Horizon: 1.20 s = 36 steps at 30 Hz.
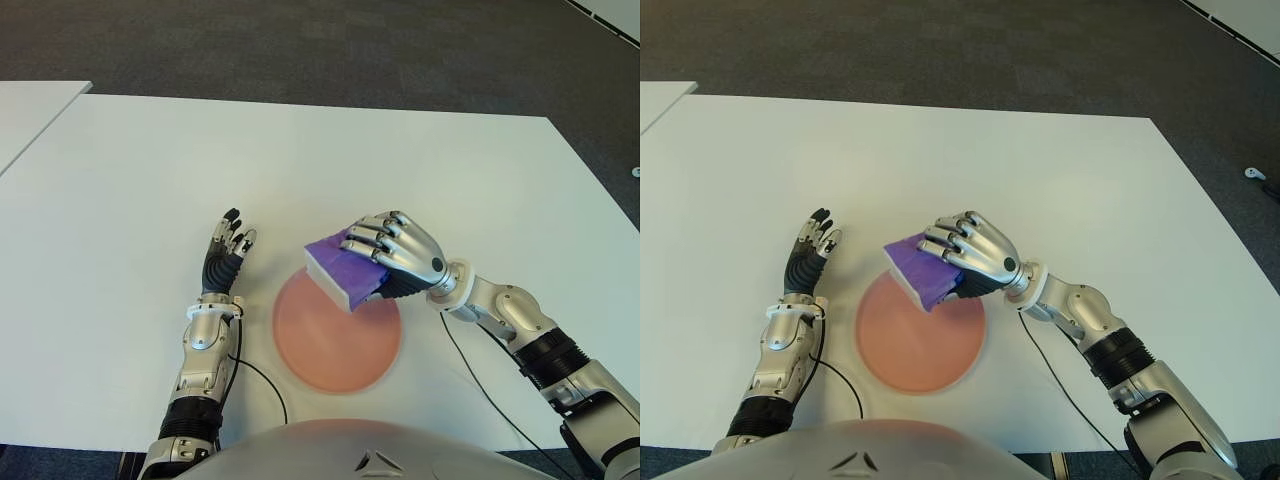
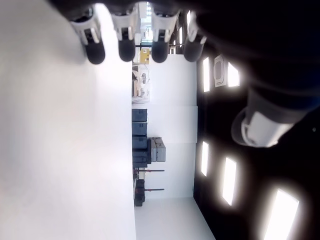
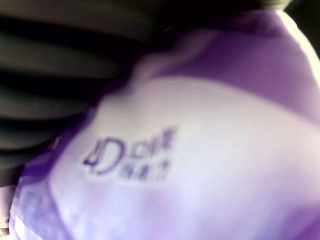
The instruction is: Put the tissue paper into the plate.
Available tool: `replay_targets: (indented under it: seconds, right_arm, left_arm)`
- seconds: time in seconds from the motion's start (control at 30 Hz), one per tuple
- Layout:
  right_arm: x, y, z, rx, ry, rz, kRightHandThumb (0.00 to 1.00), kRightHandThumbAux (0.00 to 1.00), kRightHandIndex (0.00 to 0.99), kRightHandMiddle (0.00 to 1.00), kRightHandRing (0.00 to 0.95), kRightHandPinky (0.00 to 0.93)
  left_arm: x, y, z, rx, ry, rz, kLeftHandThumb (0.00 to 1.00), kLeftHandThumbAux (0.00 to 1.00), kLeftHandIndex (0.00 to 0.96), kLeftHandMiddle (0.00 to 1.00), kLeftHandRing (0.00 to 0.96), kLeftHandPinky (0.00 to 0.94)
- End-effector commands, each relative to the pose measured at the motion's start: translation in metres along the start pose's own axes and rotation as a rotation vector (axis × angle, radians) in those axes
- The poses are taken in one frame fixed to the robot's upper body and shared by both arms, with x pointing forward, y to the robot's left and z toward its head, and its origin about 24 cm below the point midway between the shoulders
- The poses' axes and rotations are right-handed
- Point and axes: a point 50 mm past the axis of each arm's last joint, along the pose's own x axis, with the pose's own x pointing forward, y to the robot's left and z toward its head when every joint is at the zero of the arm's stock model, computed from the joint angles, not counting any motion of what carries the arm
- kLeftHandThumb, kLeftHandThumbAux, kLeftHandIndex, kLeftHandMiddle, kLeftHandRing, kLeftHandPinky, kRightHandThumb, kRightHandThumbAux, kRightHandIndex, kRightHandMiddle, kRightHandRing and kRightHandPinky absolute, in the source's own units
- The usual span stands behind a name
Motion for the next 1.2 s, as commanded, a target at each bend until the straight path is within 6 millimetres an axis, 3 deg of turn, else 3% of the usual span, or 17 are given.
replay_targets:
  seconds: [0.03,0.33,1.2]
  right_arm:
    - [0.003,0.015,0.010,0.088,-0.030,0.029,0.851,0.679,0.398,0.539,0.832,0.841]
    - [0.010,0.027,0.022,0.164,-0.047,0.010,0.850,0.679,0.400,0.544,0.828,0.832]
    - [0.011,0.047,0.027,0.192,0.000,-0.002,0.851,0.680,0.395,0.539,0.828,0.827]
  left_arm:
    - [-0.010,-0.001,-0.017,-0.007,0.098,-0.005,0.000,0.515,0.000,0.000,0.000,0.000]
    - [-0.009,-0.002,-0.017,-0.009,0.099,-0.017,0.000,0.523,0.000,0.000,0.000,0.000]
    - [-0.009,-0.001,-0.016,0.003,0.102,-0.007,0.000,0.523,0.000,0.000,0.000,0.000]
